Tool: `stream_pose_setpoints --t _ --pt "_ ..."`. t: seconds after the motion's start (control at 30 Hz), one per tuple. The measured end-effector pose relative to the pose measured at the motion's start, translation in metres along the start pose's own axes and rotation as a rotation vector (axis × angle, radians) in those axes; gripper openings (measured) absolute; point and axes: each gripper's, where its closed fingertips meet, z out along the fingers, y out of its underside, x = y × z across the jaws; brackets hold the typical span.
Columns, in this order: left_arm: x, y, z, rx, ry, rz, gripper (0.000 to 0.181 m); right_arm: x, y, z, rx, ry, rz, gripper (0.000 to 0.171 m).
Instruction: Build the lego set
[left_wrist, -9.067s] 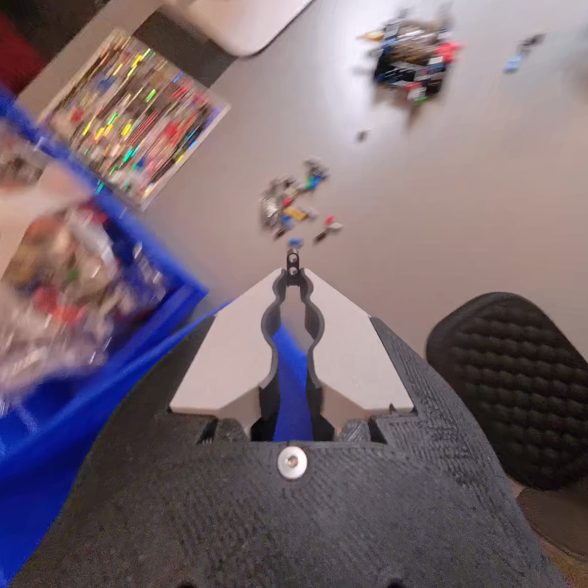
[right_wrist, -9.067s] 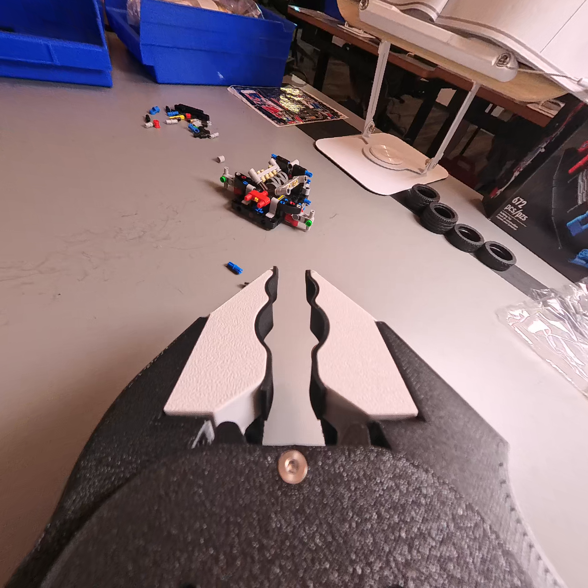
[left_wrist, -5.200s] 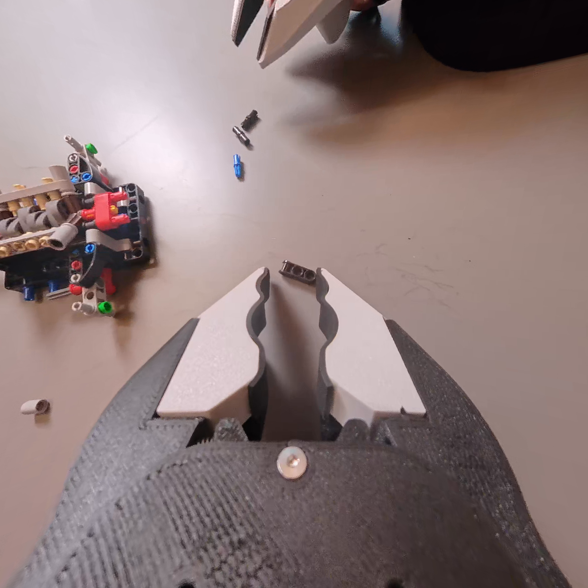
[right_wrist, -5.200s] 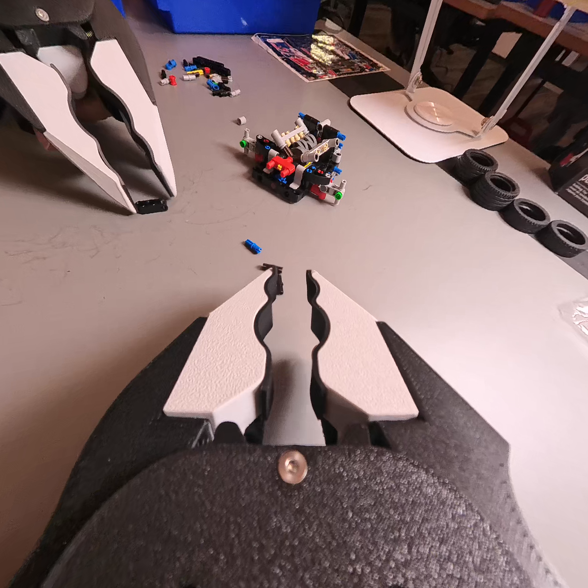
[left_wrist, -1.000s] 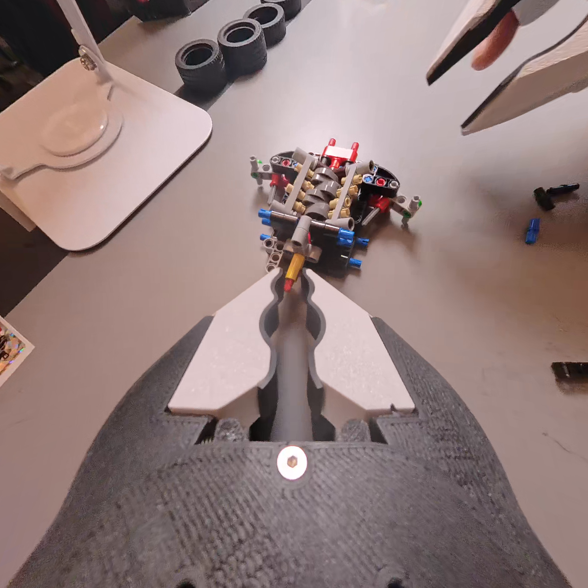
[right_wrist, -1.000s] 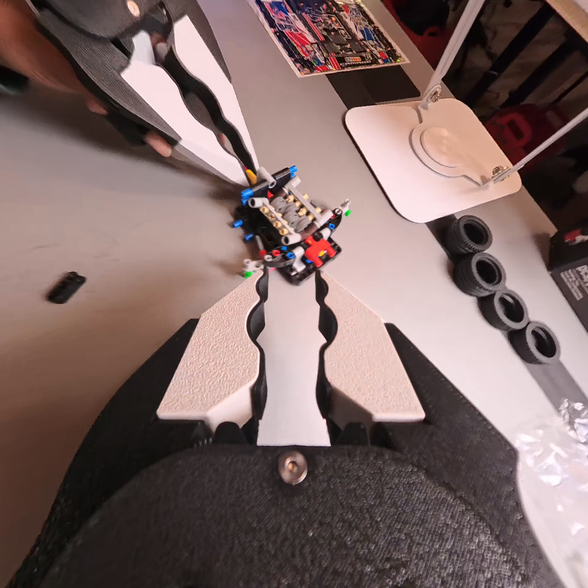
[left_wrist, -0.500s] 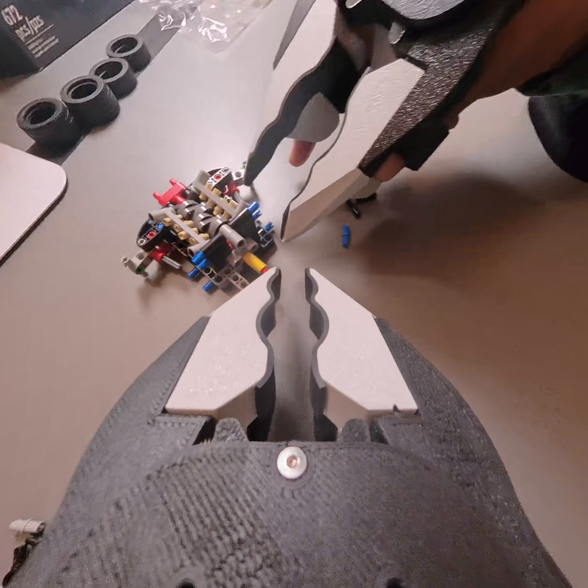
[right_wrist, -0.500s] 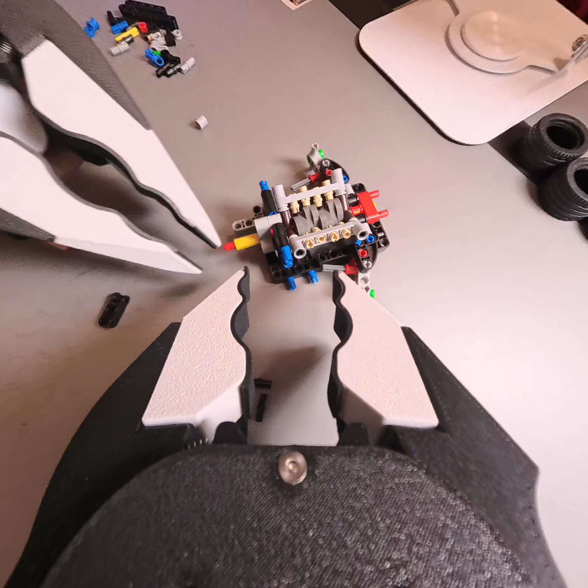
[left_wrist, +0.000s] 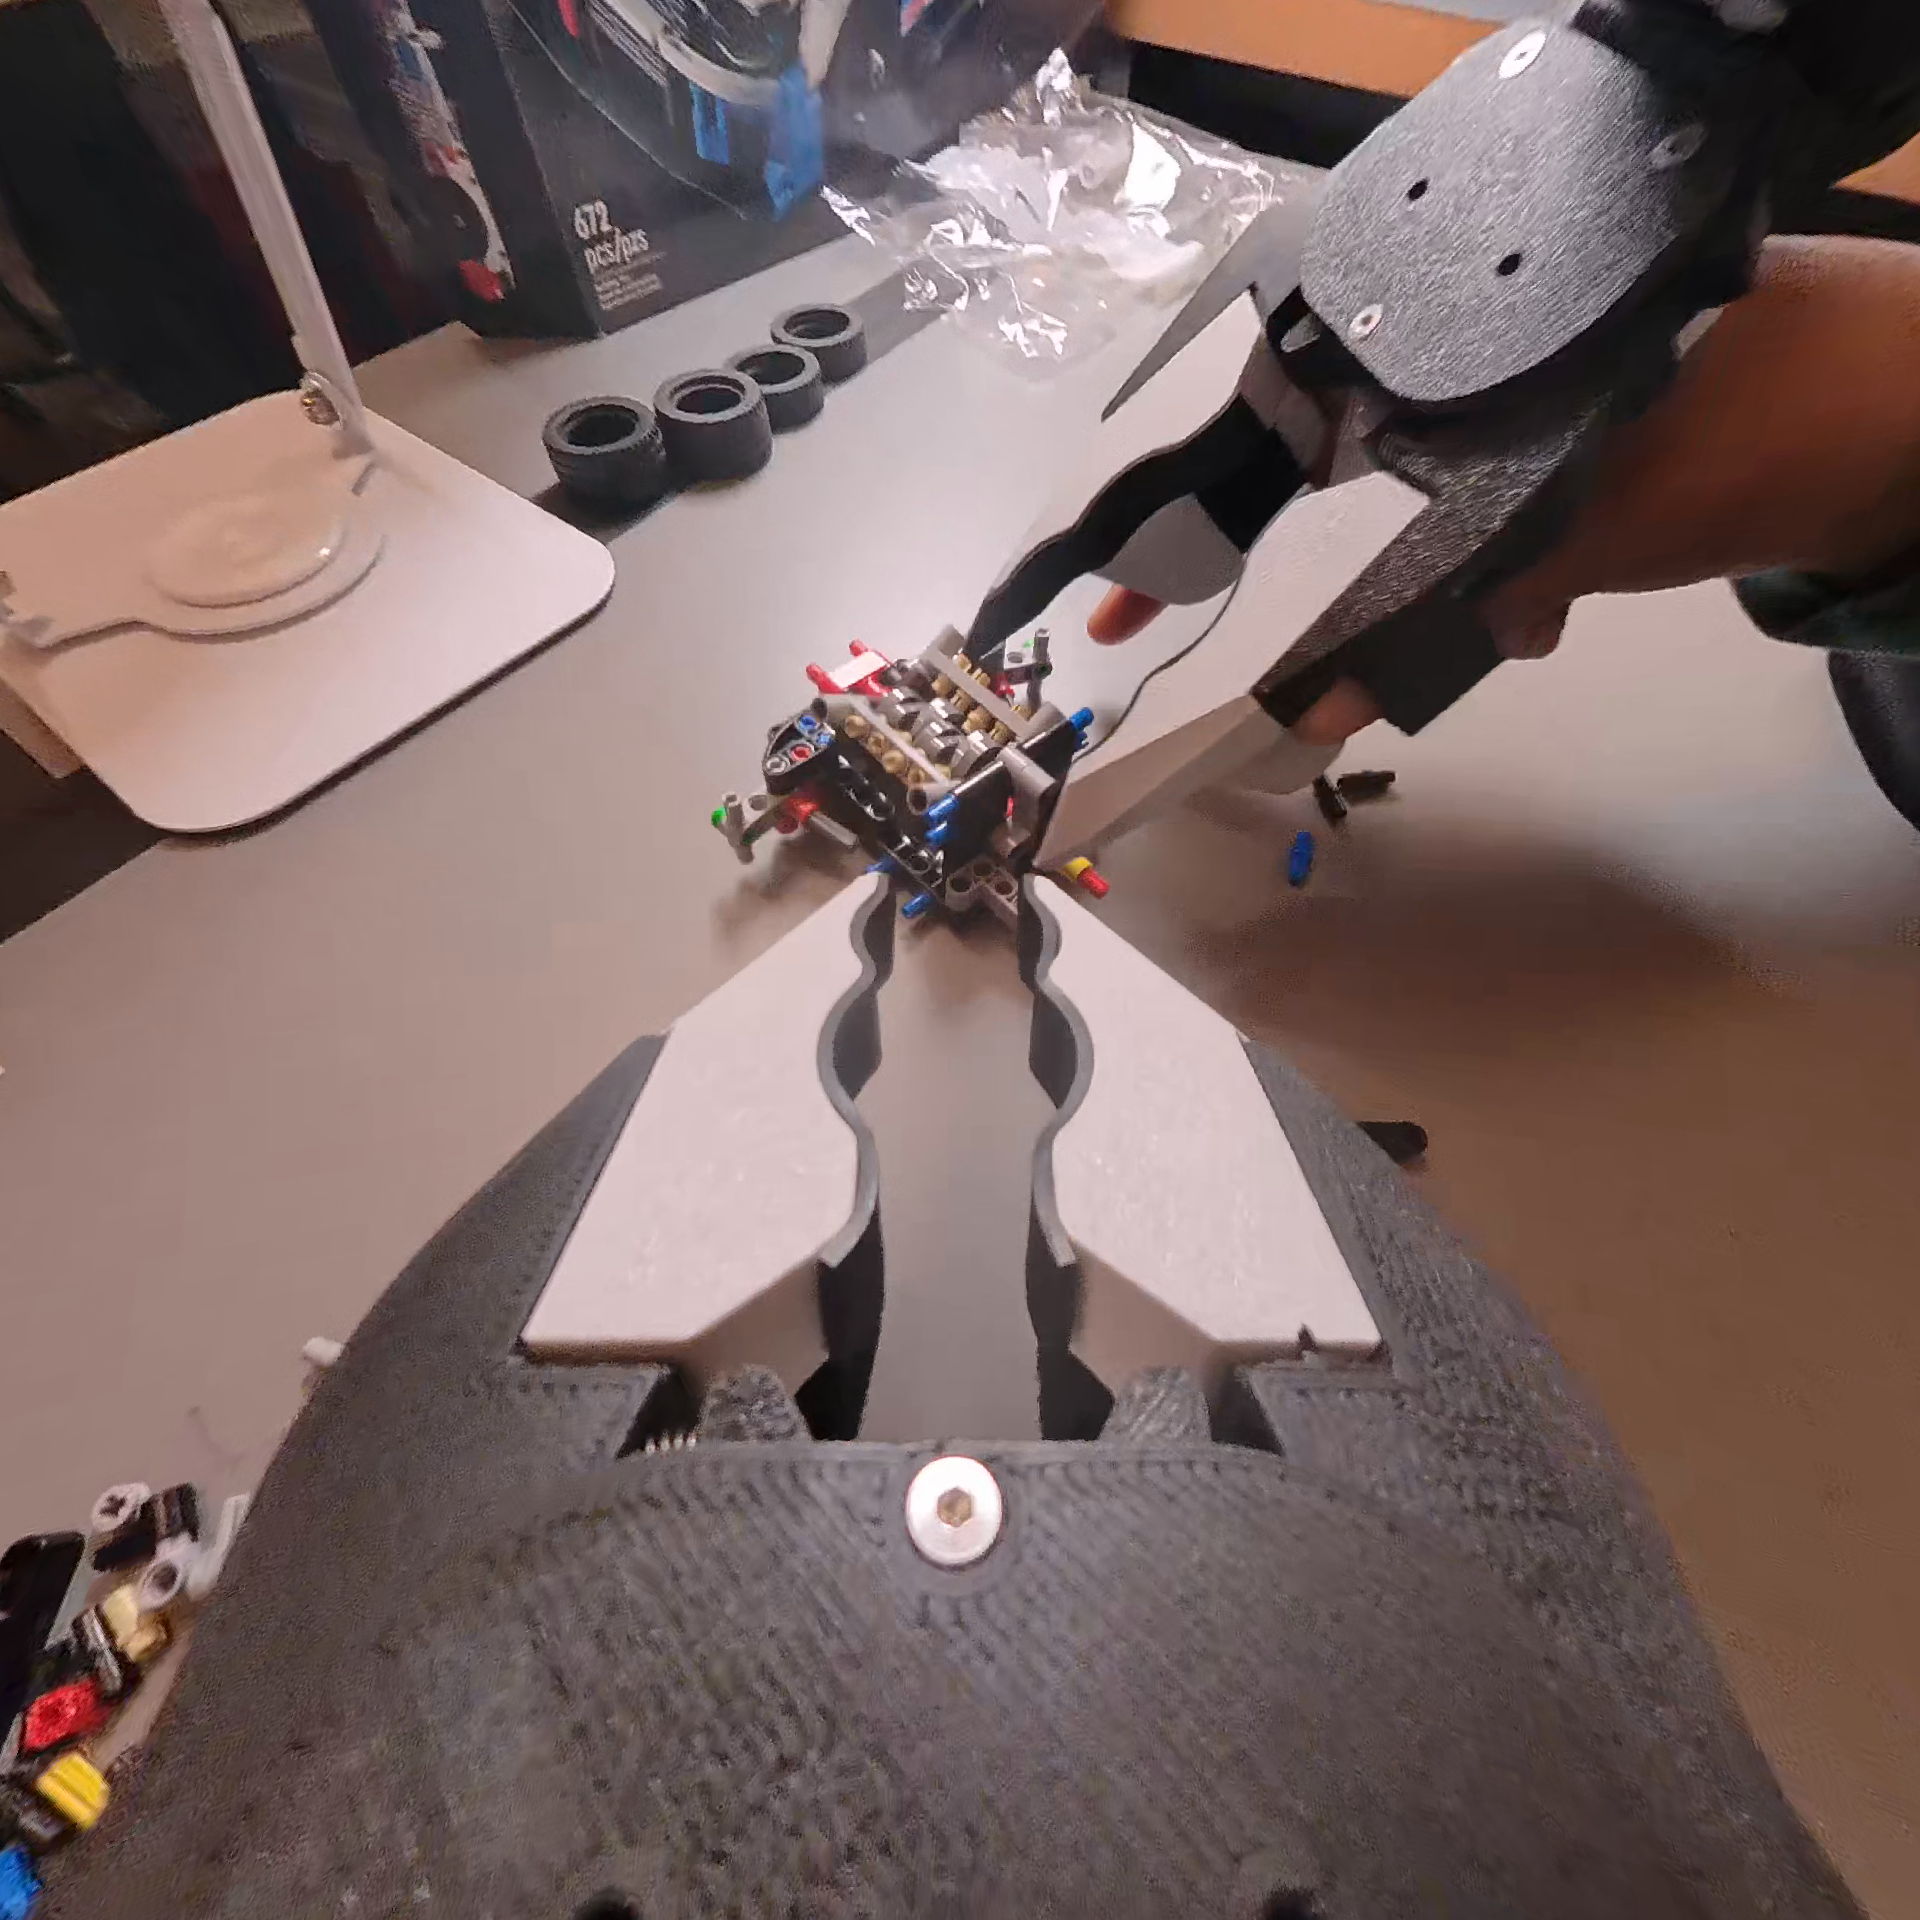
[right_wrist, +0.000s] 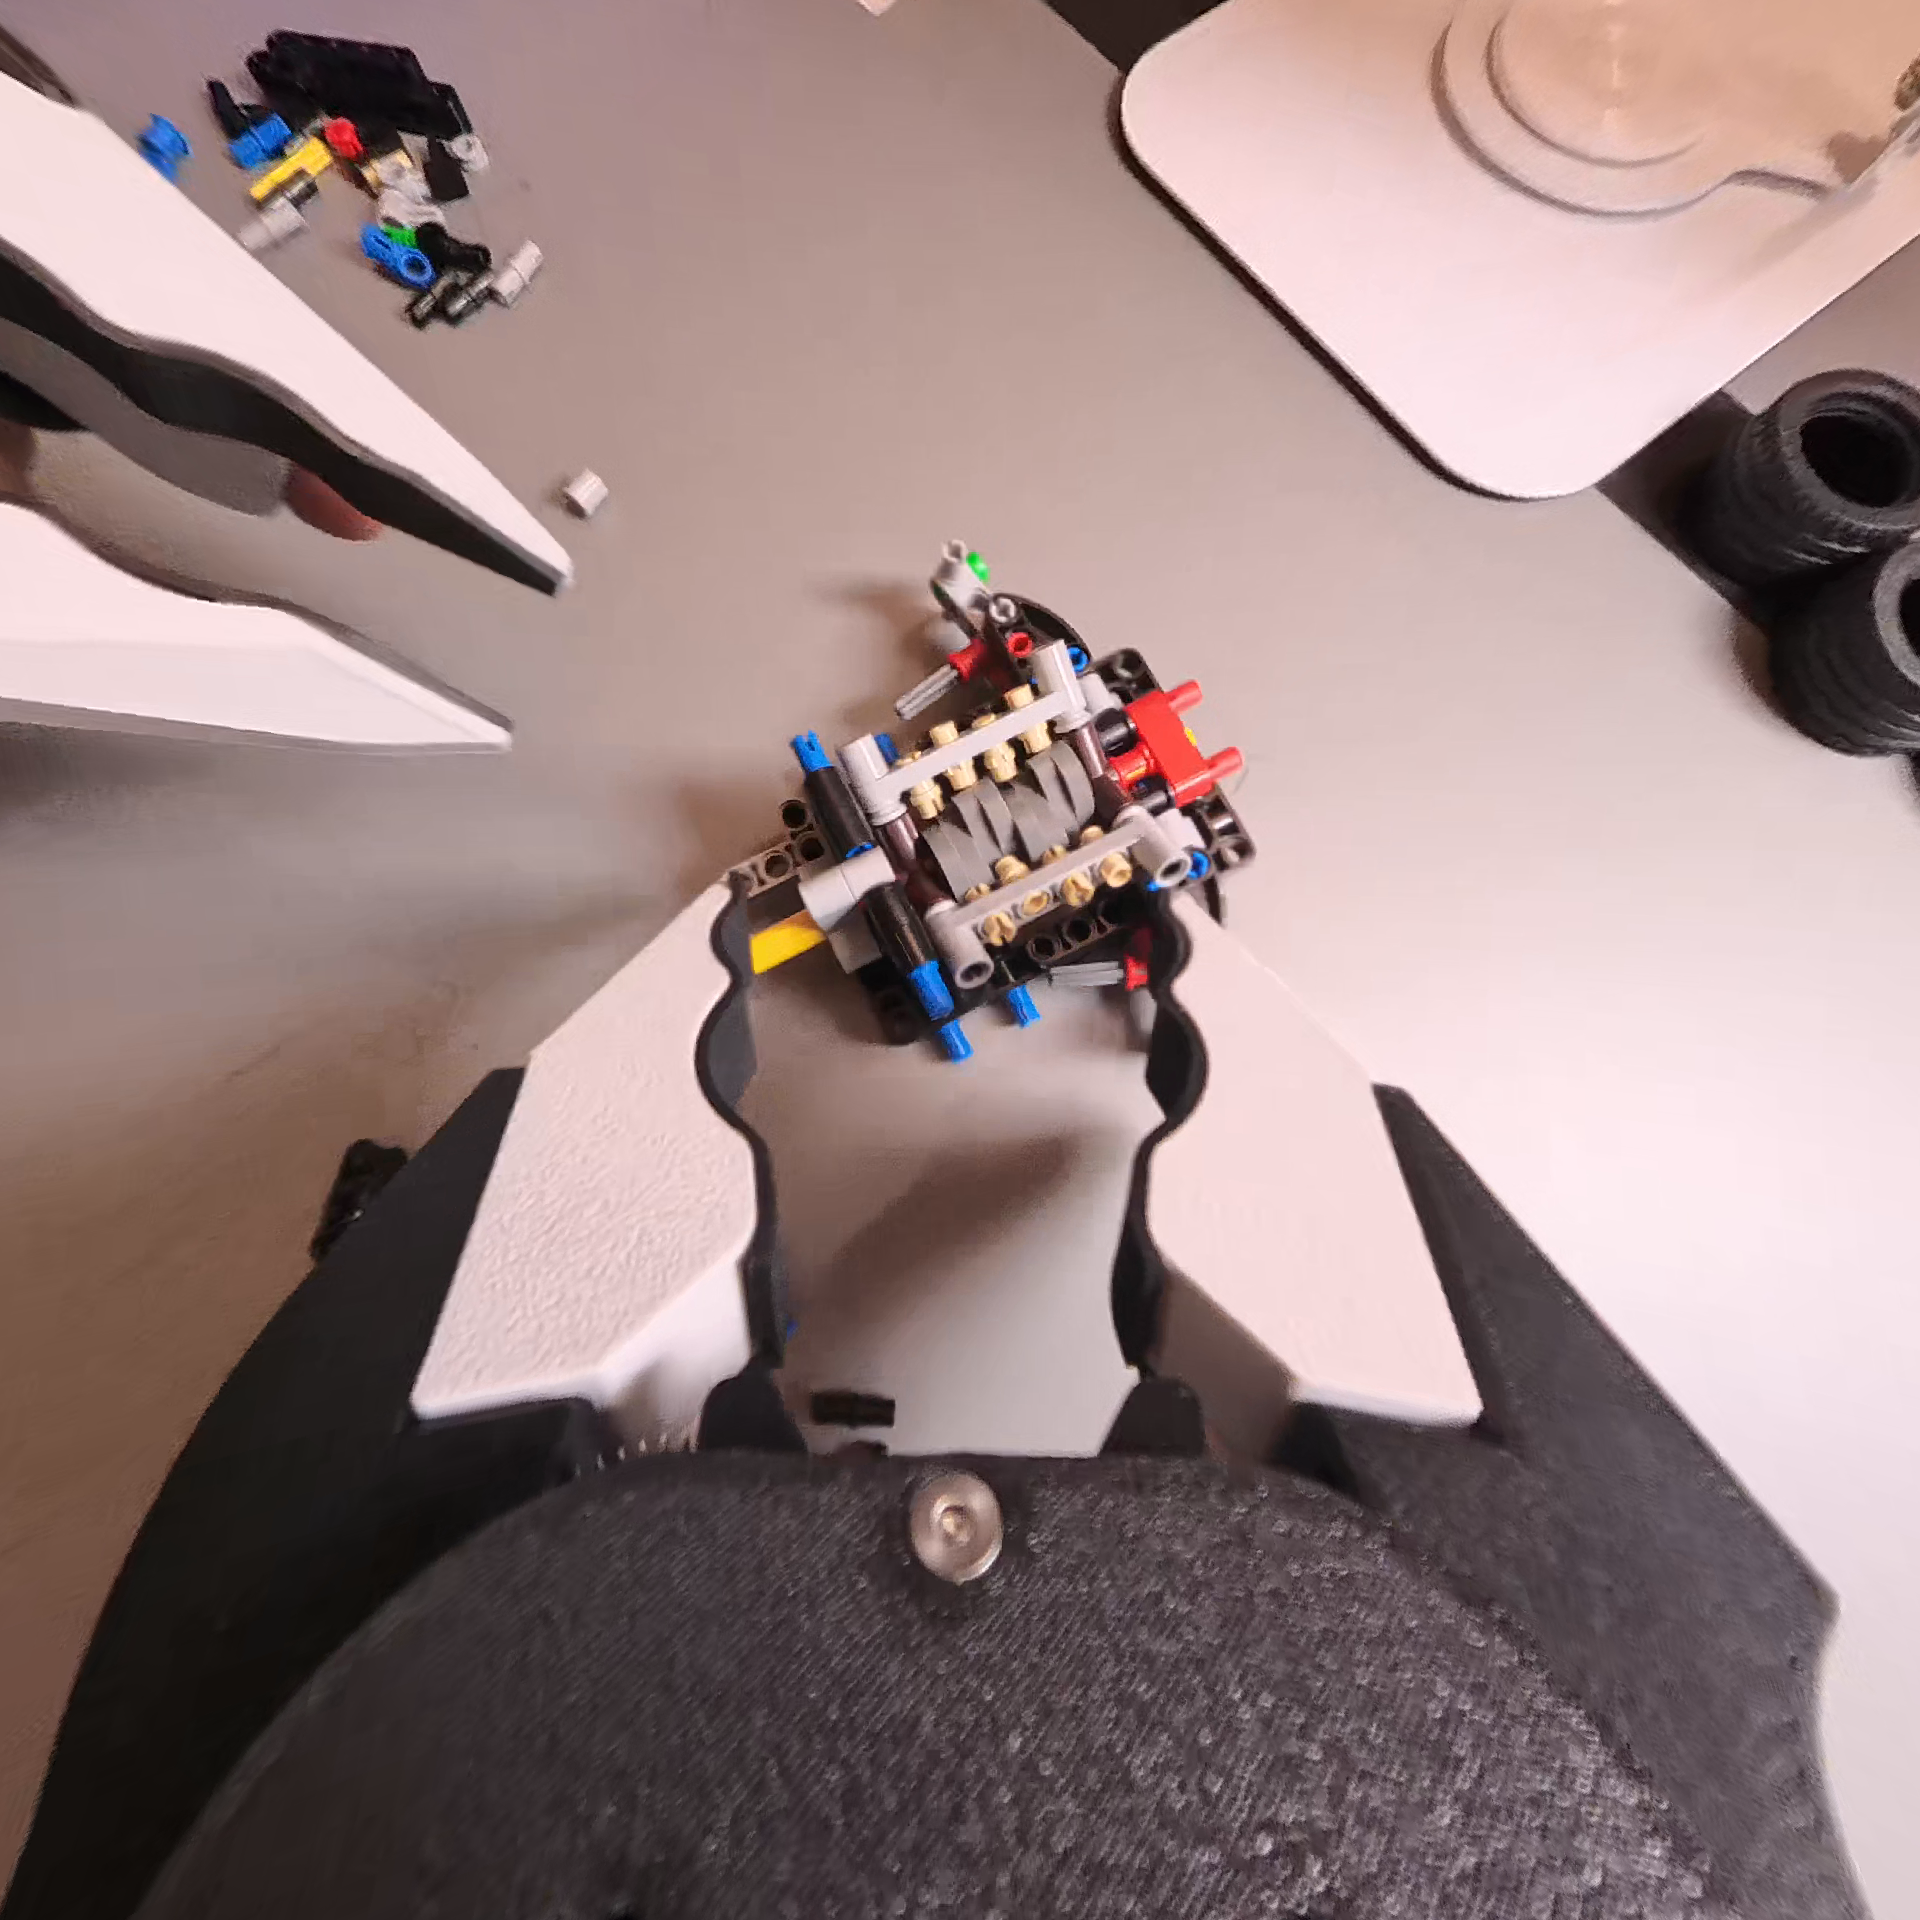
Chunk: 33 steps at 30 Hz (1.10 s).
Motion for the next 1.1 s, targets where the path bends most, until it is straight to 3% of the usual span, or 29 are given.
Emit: stream_pose_setpoints --t 0.03,0.13,0.2,0.47,0.73,0.87,1.1 --pt "0.000 -0.001 -0.004 0.015 -0.008 -0.011 0.023 0.002 -0.001 0.002 -0.004 0.005 -0.022 0.067" --pt "0.002 0.000 -0.015 0.044 -0.030 -0.023 0.023 0.000 -0.004 0.005 -0.031 -0.037 -0.110 0.065" --pt "0.004 0.007 -0.019 0.040 -0.036 -0.020 0.023 -0.004 -0.007 0.007 -0.028 -0.083 -0.167 0.053" --pt "0.011 0.030 -0.013 -0.029 -0.011 0.008 0.023 -0.004 -0.013 0.012 0.013 -0.125 -0.194 0.053" --pt "0.018 0.025 -0.014 -0.006 0.000 0.052 0.025 -0.009 -0.017 -0.051 0.190 -0.124 -0.180 0.059" --pt "0.026 0.021 -0.016 0.013 0.037 0.045 0.027 -0.010 0.008 -0.082 0.226 -0.118 -0.162 0.056" --pt "0.041 0.022 -0.015 0.008 0.088 0.087 0.029 -0.014 0.066 -0.084 0.188 -0.174 -0.155 0.027"
